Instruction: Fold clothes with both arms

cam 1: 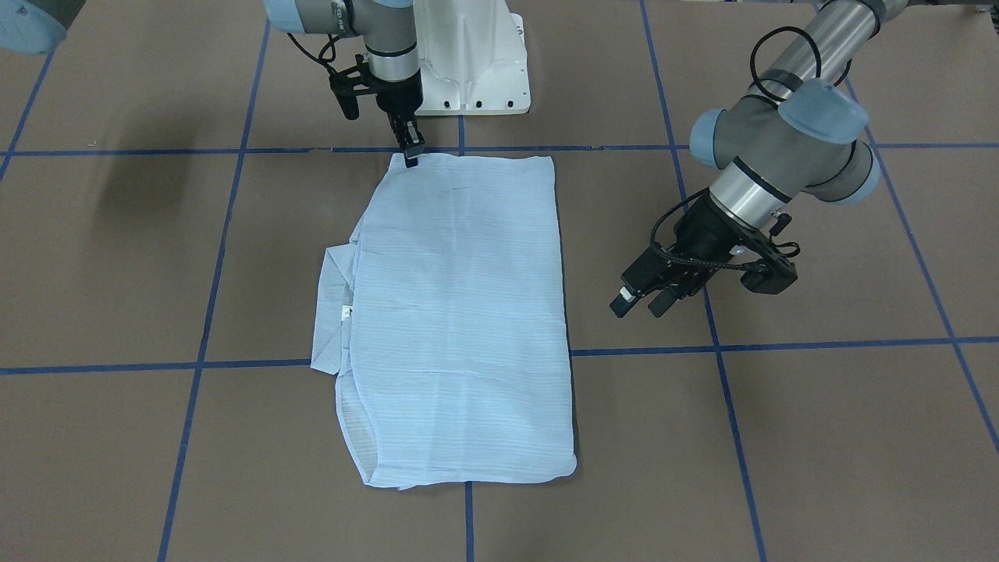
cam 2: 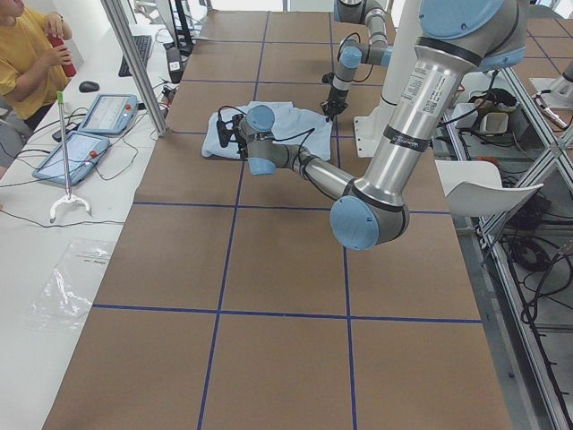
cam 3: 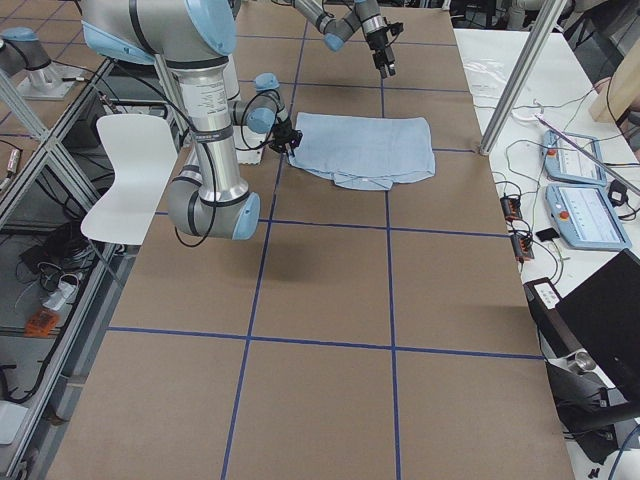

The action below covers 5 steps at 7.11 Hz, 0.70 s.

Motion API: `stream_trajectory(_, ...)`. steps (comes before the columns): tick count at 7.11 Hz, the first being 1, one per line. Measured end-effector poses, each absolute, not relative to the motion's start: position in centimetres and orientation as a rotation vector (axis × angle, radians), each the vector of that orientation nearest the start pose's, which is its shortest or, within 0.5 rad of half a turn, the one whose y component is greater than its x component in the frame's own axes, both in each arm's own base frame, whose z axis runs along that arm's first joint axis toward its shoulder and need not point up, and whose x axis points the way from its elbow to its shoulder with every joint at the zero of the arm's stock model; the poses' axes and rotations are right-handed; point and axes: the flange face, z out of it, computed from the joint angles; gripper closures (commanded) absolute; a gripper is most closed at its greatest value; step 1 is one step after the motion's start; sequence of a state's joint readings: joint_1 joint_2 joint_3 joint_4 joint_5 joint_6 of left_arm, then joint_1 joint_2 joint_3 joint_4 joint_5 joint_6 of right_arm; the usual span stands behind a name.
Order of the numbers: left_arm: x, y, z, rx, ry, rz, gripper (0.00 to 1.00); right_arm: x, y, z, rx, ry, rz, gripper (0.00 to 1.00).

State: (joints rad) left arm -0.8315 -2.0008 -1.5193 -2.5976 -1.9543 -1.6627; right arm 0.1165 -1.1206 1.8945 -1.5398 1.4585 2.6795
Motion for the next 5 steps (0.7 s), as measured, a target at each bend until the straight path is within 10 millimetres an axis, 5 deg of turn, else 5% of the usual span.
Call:
stream_trajectory(4,36.6,-54.2,31.8,0.186,1.429,-0.515,0.03,-58.0,-22.9,26.2,-0.332,-0.857,1.213,1.0)
stream_trajectory(5,36.9,-52.7,31.6,0.125,1.447,-0.557,0.03,-57.5,-23.1,25.8,-0.341,-0.863,1.215,1.0)
